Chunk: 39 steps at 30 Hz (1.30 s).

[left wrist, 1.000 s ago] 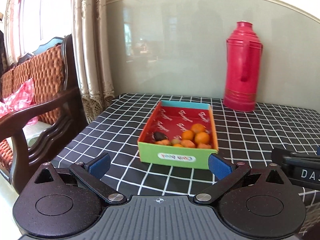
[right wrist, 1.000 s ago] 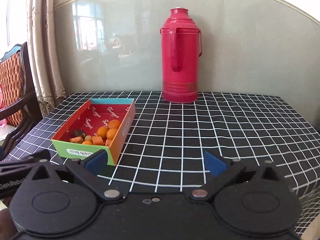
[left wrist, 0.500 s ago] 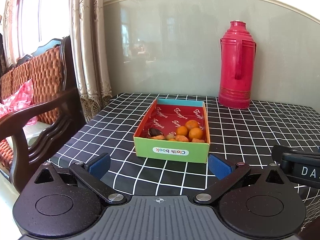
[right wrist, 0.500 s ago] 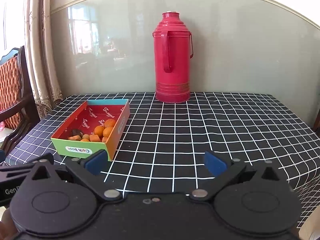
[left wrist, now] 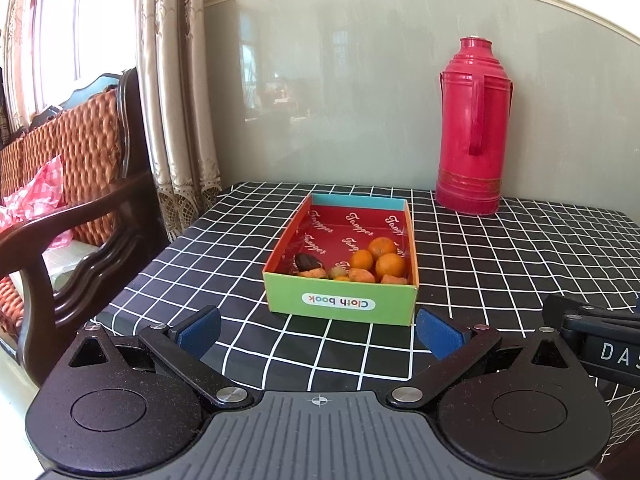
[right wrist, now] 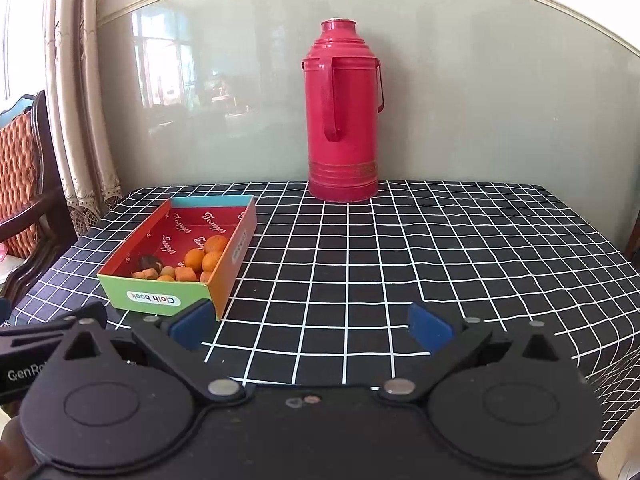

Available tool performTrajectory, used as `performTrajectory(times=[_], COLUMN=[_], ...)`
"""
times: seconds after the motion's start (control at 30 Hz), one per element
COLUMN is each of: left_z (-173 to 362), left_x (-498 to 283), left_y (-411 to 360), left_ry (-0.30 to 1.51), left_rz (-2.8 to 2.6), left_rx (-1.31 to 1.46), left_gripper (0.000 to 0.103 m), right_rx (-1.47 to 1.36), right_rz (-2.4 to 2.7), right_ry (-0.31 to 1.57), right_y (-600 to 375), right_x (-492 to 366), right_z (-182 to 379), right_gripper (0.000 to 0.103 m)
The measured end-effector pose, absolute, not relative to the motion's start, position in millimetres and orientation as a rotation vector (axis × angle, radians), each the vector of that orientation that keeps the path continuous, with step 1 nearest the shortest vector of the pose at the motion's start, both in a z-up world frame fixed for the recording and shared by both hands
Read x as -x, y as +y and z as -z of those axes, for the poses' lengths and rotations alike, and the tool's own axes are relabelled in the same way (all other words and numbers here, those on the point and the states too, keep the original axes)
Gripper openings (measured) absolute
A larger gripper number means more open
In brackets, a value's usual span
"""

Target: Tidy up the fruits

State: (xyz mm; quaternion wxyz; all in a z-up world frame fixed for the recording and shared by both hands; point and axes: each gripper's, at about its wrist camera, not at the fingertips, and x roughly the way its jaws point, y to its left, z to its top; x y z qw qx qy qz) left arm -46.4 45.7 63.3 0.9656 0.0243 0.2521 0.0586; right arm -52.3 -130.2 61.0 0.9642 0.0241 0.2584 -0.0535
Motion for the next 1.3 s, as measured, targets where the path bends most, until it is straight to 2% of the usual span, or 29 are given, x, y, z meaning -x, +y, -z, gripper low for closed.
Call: performTrajectory(times=[1.3], left_z=[-64.9], left_x=[38.6], left_y=[42.5], left_ry=[0.496], left_rz=[-0.091], left_rx=[-0.030], left_gripper=[0.102], right_rx=[-0.073], right_rz=[0.128], right_ry=[0.497], right_y=[-133.5], right_x=[49.5], right_z=[-63.4], right_gripper=[0.097])
